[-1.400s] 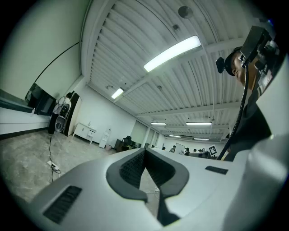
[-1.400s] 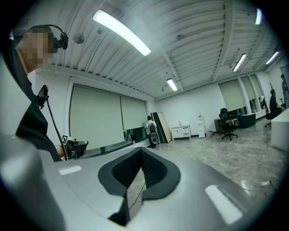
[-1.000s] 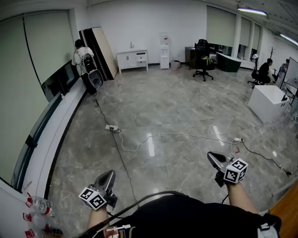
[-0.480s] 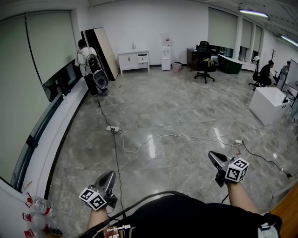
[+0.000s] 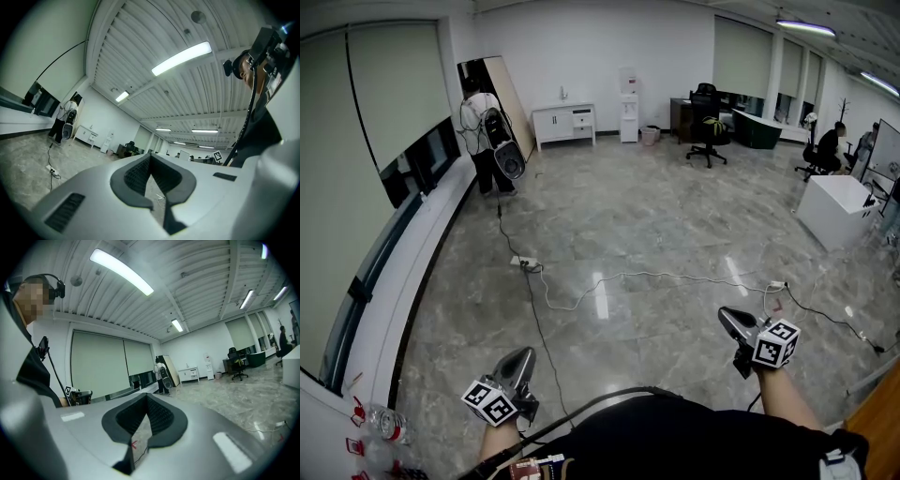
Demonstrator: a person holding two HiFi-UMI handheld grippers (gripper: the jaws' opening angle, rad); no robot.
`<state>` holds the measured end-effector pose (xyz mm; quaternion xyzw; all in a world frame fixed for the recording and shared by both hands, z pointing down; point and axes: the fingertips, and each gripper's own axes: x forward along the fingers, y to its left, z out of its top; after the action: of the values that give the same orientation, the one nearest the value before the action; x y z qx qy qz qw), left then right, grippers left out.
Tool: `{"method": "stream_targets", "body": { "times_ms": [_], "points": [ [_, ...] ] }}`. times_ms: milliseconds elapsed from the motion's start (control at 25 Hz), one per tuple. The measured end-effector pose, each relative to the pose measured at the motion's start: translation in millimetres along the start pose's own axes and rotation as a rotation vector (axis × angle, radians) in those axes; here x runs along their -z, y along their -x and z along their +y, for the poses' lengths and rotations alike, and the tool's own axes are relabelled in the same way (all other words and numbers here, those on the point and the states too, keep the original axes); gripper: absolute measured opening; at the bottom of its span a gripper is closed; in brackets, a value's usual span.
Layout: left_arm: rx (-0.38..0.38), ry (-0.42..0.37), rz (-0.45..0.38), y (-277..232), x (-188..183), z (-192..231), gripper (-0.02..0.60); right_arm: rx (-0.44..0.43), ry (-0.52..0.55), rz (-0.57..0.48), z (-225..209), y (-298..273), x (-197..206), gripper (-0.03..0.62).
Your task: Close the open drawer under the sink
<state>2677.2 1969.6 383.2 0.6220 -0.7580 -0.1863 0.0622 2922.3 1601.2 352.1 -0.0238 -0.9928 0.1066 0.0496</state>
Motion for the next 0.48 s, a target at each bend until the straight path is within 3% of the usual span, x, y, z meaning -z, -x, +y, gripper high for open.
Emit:
{"method": "stream_targets", "body": {
  "times_ms": [480],
  "points": [
    [0.017,0.004,0.044,40.5,-21.1,66.0,0.0,0.051,0.051,-0.052,50.8,-63.2,-17.4,0.002]
  ]
}}
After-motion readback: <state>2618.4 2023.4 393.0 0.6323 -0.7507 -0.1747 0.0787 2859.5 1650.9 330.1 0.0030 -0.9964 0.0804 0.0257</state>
